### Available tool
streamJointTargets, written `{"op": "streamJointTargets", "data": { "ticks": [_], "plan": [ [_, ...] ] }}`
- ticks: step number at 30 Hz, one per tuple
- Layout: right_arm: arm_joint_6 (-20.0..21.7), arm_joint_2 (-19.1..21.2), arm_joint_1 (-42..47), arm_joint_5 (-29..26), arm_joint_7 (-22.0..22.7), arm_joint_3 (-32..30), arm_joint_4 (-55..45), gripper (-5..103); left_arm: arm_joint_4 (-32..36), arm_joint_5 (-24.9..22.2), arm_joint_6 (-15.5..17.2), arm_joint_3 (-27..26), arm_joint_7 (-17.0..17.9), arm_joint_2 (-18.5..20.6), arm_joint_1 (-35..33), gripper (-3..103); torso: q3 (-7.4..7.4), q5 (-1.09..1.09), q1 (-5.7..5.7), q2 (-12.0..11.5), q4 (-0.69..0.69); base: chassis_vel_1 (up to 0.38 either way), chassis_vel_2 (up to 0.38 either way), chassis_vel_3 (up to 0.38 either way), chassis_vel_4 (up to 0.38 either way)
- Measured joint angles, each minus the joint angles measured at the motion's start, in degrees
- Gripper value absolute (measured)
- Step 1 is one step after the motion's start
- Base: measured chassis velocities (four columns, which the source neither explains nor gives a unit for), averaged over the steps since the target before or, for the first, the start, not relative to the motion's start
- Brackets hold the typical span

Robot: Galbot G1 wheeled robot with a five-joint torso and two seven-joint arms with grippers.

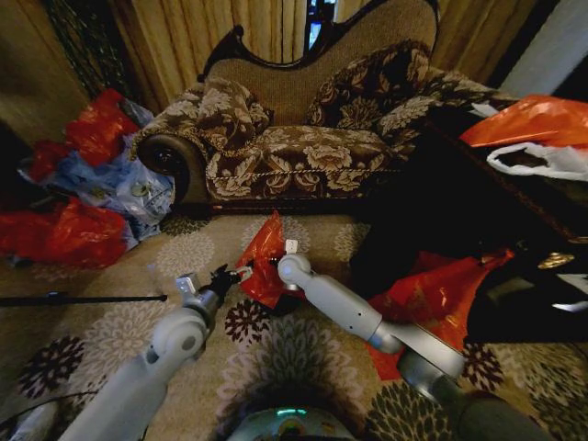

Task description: Place a garbage bag over the trash bin.

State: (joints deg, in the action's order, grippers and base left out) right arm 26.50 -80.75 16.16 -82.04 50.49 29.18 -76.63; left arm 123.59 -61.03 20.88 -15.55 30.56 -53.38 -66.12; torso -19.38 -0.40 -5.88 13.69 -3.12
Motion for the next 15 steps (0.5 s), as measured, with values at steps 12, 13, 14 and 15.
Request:
{"op": "streamJointTargets", "data": {
  "ticks": [12, 13, 14, 15],
  "plan": [
    [-0.28, -0.15, 0.97, 0.38, 0.07, 0.81, -1.37, 100, -4.45, -0.35, -1.01, 1.13, 1.87, -1.21, 3.69, 86, 0.00, 0.00, 0.00, 0.00, 0.01, 0.000, 0.000, 0.000, 0.000],
    [-0.29, -0.15, 0.97, 0.39, 0.03, 0.92, -1.48, 100, -5.40, -0.23, -1.16, 1.08, 1.87, -1.46, 3.94, 81, 0.00, -0.01, 0.00, 0.00, 0.00, 0.000, 0.000, 0.000, 0.000],
    [-0.30, -0.16, 0.95, 0.37, 0.03, 1.08, -1.66, 100, -6.06, -0.14, -1.28, 1.09, 1.81, -1.75, 4.20, 76, -0.01, -0.01, 0.00, 0.00, 0.00, 0.000, 0.000, 0.000, 0.000],
    [-0.30, -0.16, 0.95, 0.37, 0.03, 1.08, -1.66, 100, -6.06, -0.14, -1.28, 1.09, 1.81, -1.75, 4.20, 76, -0.01, -0.01, 0.00, 0.00, 0.00, 0.000, 0.000, 0.000, 0.000]
  ]
}}
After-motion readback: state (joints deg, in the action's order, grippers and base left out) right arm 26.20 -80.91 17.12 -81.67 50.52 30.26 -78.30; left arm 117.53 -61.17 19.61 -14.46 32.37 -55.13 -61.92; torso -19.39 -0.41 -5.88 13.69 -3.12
